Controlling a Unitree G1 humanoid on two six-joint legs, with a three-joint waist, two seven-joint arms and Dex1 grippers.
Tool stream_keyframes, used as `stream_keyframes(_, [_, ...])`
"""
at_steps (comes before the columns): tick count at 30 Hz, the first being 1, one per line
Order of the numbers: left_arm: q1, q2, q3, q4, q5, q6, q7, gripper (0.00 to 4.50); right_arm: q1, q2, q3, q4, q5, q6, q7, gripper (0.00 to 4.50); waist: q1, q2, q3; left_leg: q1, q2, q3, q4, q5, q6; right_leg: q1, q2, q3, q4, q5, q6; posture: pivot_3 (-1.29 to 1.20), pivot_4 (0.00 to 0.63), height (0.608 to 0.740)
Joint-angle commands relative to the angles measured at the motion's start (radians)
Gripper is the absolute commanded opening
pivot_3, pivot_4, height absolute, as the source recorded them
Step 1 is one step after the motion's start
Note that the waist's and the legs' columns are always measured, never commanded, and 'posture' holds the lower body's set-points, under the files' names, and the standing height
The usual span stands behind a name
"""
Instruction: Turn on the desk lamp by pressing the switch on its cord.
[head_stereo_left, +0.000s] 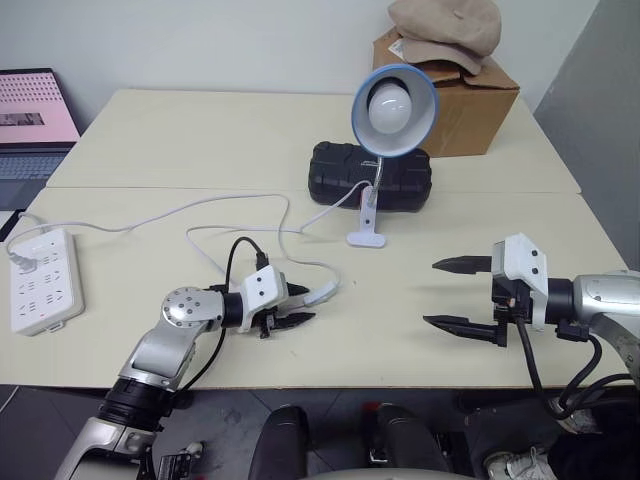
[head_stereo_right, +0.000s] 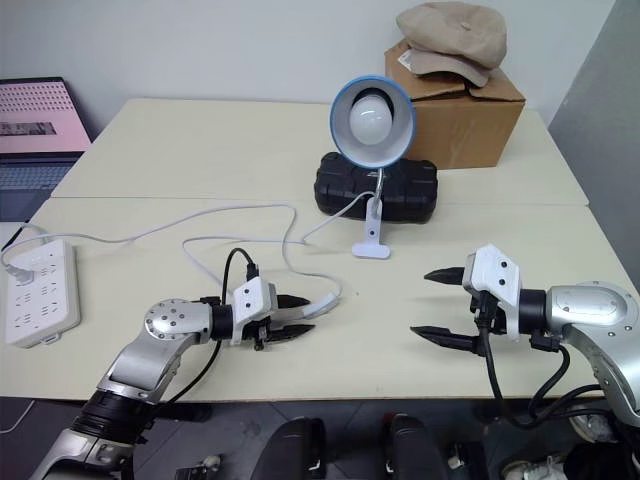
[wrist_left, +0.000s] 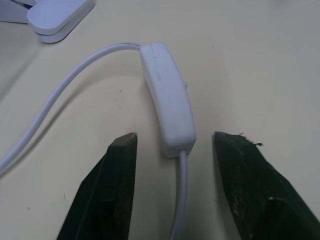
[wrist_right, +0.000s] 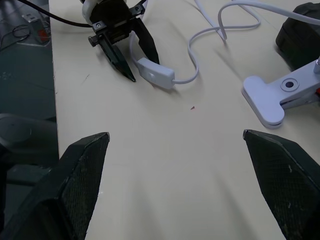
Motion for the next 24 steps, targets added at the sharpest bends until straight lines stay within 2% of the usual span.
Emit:
stream_keyframes(1, [-0.016,-0.019,-0.004,0.009,0.015,-0.026,0.020,1.41,-0.017,-0.010,-0.012,-0.023,0.013,-0.001,-0.010,4.50,0.000,0.000,0.000,0.000,0.000,0.000,0.000,0.000,0.000,0.000,0.000,0.000,0.000,0.000,0.000,0.00,0.150,0.740])
stream_keyframes(4, [-0.014,-0.031,-0.007,0.012,0.021,-0.033,0.021,0.69,-0.025,-0.008,-0.006,-0.023,0.013,0.000,-0.012,4.50,0.000,0.000,0.000,0.000,0.000,0.000,0.000,0.000,0.000,0.000,0.000,0.000,0.000,0.000,0.000,0.00,0.150,0.740])
stream_keyframes(6, [-0.014,-0.035,-0.006,0.014,0.023,-0.038,0.021,0.41,-0.029,-0.007,-0.002,-0.020,0.008,-0.006,-0.014,4.50,0.000,0.000,0.000,0.000,0.000,0.000,0.000,0.000,0.000,0.000,0.000,0.000,0.000,0.000,0.000,0.00,0.150,0.740])
stream_keyframes(14, [-0.006,0.034,0.019,-0.061,-0.034,0.002,-0.083,0.41,-0.114,0.031,0.070,-0.034,0.003,0.049,-0.087,4.50,-0.005,0.000,0.000,0.000,0.000,0.000,0.000,0.000,0.000,0.000,0.000,0.000,0.000,0.000,0.000,0.00,0.150,0.740])
stream_keyframes(19, [-0.037,0.102,0.058,-0.136,-0.084,0.080,-0.123,0.41,-0.300,0.134,0.247,-0.011,0.004,0.142,-0.118,4.50,-0.007,0.000,0.000,0.001,0.001,-0.001,0.000,0.000,0.000,0.000,0.001,0.000,0.001,0.000,0.000,0.00,0.150,0.740])
stream_keyframes(24, [-0.049,0.129,0.094,-0.172,-0.082,0.120,-0.078,0.41,-0.473,0.273,0.451,0.086,-0.101,0.135,-0.128,4.50,-0.007,0.000,0.000,0.000,0.001,0.000,0.000,0.000,0.000,-0.001,0.001,0.000,0.001,0.000,0.000,0.00,0.150,0.740])
